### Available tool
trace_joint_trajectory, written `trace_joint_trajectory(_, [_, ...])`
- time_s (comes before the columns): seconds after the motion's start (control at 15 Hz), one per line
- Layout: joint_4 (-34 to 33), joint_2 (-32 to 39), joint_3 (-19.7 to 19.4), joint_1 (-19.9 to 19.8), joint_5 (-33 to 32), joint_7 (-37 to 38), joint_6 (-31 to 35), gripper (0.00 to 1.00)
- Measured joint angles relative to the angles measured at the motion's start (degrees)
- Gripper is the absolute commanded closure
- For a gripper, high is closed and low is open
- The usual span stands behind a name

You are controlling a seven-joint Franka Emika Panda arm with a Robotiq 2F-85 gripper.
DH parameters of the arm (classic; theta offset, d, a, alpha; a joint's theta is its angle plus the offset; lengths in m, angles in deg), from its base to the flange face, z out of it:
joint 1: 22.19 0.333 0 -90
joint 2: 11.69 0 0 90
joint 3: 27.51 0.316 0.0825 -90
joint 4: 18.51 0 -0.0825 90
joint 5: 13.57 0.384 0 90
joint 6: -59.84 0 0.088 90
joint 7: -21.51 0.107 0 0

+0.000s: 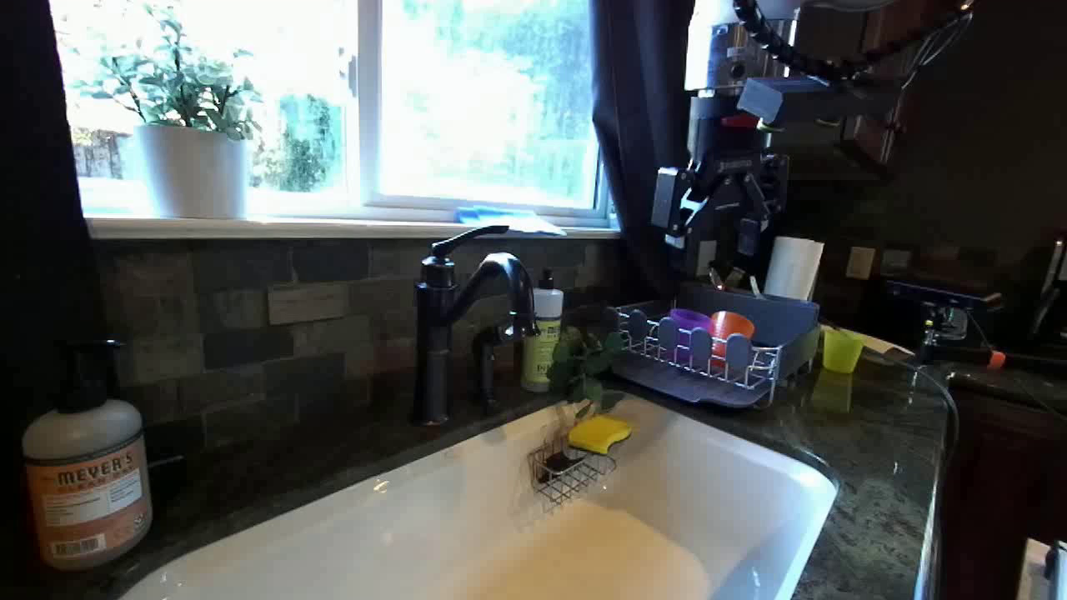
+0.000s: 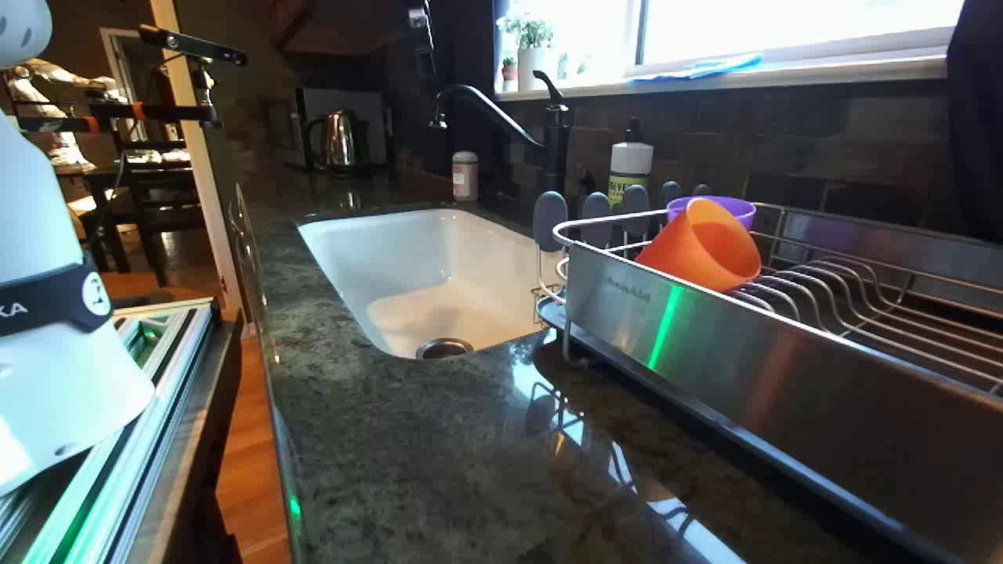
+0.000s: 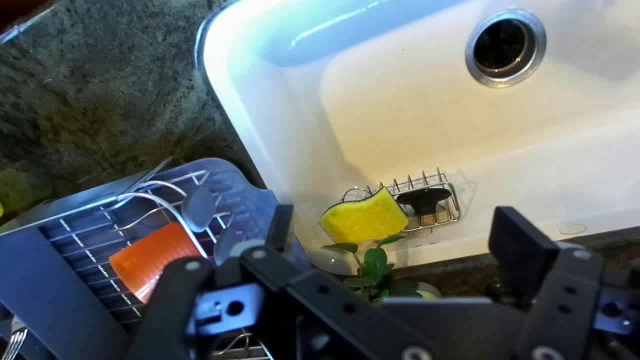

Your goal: Put the pump bottle on the windowsill.

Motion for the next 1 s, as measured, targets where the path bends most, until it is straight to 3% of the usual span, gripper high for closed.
trace_joint_trajectory(0.2, [0.01, 0.06, -1.02, 0.68, -0.15, -0.02, 0.2, 0.0])
trace_joint_trajectory(0.4, [0.75, 0.12, -5.87, 1.14, -0.18, -2.93, 5.92, 0.0])
trace_joint_trajectory(0.73, [2.67, 3.33, -20.69, 2.78, 0.54, -24.65, 21.21, 0.0])
trace_joint_trajectory(0.87, [1.78, 6.97, -26.03, 4.65, 2.15, -34.08, 24.42, 0.0])
trace_joint_trajectory(1.0, [-0.72, 11.43, -27.78, 4.98, 3.49, -39.75, 24.77, 0.0])
